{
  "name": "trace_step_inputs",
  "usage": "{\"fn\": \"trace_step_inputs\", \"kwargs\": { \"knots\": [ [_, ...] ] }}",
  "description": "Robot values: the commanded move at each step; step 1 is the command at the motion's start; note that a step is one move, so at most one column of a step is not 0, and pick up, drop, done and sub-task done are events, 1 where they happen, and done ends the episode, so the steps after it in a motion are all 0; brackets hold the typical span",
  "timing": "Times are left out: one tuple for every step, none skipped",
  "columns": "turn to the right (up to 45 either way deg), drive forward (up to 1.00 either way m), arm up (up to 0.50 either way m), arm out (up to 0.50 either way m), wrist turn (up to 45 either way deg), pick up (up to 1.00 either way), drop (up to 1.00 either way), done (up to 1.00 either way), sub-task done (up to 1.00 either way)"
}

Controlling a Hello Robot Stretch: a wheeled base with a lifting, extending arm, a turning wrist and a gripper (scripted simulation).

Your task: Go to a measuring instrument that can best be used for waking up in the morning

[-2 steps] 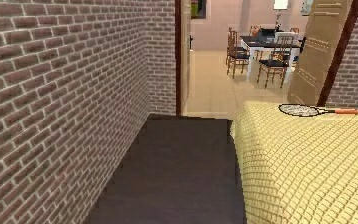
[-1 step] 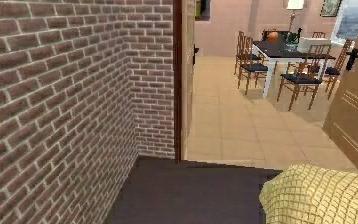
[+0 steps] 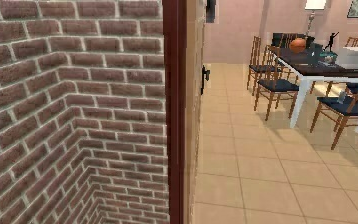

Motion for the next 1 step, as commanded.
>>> {"fn": "trace_step_inputs", "kwargs": {
  "knots": [
    [3.0, 0.00, 0.00, 0.00, 0.0, 0.00, 0.00, 0.00, 0.00]
  ]
}}
